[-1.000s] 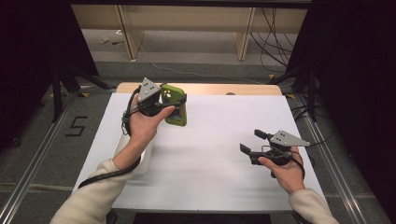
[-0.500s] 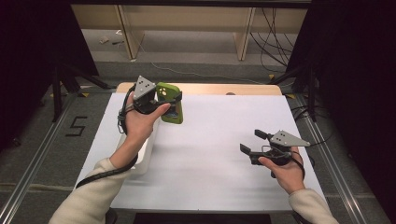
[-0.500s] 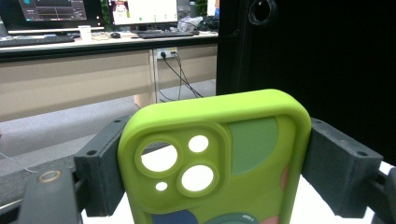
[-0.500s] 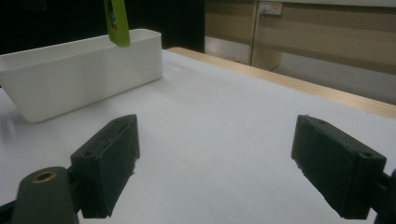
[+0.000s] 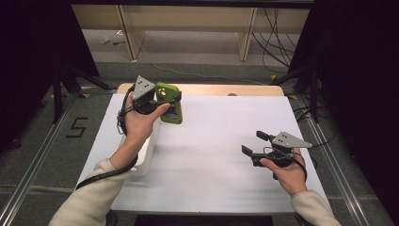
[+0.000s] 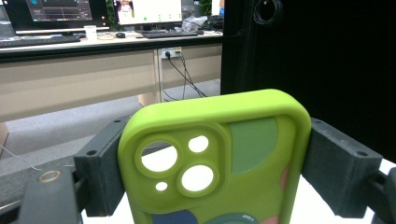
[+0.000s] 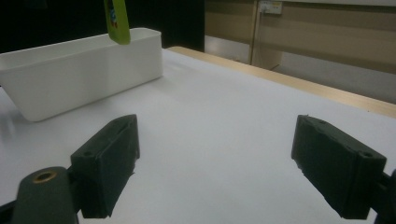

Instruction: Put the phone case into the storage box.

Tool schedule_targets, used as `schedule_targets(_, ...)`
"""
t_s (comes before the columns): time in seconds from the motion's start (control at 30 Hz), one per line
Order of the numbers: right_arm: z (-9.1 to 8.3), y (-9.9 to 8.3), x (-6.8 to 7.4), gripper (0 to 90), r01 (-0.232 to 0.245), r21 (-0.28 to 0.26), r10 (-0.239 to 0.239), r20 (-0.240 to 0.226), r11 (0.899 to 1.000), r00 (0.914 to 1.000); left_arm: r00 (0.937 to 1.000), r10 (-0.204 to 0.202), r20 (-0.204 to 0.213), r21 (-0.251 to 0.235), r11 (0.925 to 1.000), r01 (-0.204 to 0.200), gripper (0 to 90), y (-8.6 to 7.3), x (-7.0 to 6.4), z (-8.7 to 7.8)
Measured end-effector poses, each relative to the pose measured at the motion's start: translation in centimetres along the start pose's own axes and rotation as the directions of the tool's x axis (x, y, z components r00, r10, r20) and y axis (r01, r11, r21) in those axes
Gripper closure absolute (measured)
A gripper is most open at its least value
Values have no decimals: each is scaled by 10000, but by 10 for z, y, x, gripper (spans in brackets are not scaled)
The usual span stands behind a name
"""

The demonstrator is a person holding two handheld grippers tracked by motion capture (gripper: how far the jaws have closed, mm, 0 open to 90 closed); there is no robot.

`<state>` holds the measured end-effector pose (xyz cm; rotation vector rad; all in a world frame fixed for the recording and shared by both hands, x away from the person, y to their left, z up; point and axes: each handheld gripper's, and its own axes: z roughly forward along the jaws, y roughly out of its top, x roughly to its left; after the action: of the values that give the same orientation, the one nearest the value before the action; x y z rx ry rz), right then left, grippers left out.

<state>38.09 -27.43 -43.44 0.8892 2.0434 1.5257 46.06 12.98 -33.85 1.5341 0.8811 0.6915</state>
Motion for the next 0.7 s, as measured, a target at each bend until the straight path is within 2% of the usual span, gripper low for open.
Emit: schedule_targets(0.7,0,-1,0,164,-7,-19,7,22,10000,10000,9993,100,-352,-88,9999,-104,167,4,11,-4)
